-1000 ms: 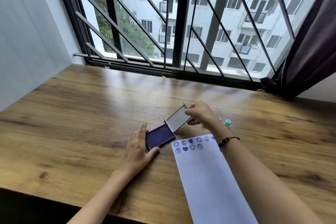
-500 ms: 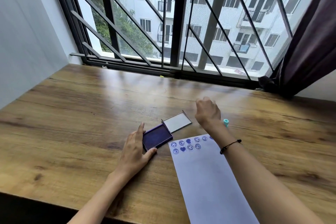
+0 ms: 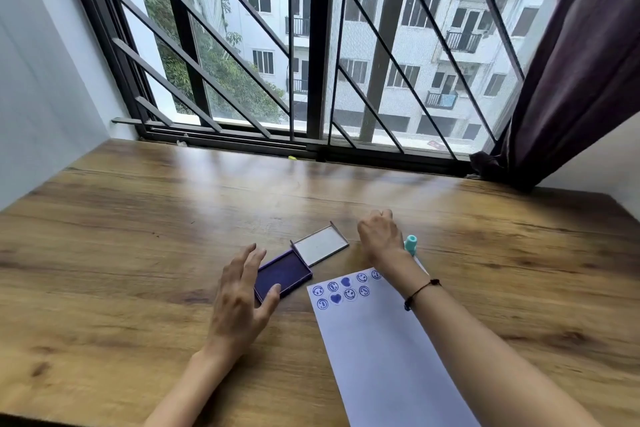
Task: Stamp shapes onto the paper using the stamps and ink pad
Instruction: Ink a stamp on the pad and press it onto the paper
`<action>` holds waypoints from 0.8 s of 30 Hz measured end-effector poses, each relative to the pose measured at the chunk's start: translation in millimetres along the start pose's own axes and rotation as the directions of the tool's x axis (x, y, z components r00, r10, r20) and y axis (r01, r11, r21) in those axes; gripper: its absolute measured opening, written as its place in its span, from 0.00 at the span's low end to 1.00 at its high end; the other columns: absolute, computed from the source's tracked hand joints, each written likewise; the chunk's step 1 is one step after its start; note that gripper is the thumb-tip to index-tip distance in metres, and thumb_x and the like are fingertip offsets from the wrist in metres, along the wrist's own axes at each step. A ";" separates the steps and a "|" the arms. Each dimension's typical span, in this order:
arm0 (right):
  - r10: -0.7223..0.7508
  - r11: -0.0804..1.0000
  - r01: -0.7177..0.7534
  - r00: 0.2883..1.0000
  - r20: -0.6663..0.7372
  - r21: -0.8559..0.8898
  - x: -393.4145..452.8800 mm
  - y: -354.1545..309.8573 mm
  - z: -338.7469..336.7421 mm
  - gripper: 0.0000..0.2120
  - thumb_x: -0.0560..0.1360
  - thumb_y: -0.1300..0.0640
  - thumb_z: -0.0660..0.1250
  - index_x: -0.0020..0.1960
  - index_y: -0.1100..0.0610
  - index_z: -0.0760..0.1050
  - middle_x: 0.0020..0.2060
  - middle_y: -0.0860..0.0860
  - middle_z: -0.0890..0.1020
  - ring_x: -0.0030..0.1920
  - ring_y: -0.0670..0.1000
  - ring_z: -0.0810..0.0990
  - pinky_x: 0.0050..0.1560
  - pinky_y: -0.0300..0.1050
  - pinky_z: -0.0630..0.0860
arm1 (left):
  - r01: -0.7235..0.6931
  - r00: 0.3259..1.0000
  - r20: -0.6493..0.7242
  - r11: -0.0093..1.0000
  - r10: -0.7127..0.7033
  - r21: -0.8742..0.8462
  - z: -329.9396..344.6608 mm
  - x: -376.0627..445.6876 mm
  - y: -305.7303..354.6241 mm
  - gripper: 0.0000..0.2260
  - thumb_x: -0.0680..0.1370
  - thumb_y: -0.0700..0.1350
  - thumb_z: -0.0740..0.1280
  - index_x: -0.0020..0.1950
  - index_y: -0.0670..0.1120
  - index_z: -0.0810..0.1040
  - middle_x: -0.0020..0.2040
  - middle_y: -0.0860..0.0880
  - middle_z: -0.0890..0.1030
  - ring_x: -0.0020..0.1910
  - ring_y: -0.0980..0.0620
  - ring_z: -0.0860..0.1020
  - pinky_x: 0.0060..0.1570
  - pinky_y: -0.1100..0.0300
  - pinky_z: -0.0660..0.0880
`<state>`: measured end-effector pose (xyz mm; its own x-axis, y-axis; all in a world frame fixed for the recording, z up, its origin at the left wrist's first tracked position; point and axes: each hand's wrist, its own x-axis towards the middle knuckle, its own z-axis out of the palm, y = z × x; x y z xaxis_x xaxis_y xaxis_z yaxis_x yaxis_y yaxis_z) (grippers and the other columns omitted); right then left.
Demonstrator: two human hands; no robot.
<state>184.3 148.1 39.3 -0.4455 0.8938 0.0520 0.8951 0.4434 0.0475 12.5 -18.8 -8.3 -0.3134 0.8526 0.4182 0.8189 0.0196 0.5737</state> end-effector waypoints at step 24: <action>-0.171 0.360 -0.121 0.966 0.193 0.925 -51.0 -54.1 -43.8 0.04 0.72 0.65 0.64 0.42 0.62 0.78 0.29 0.55 0.76 0.26 0.48 0.68 0.26 0.41 0.63 | 0.332 0.943 0.218 0.640 -0.253 -0.693 -8.6 15.9 30.9 0.12 0.73 0.36 0.67 0.53 0.48 0.78 0.43 0.49 0.83 0.39 0.52 0.80 0.43 0.60 0.79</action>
<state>157.8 75.5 77.7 -0.5797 0.8008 -0.1506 0.3941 0.1137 -0.9120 28.7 -9.2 22.1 -0.3972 0.9128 0.0954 0.0864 -0.0663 0.9940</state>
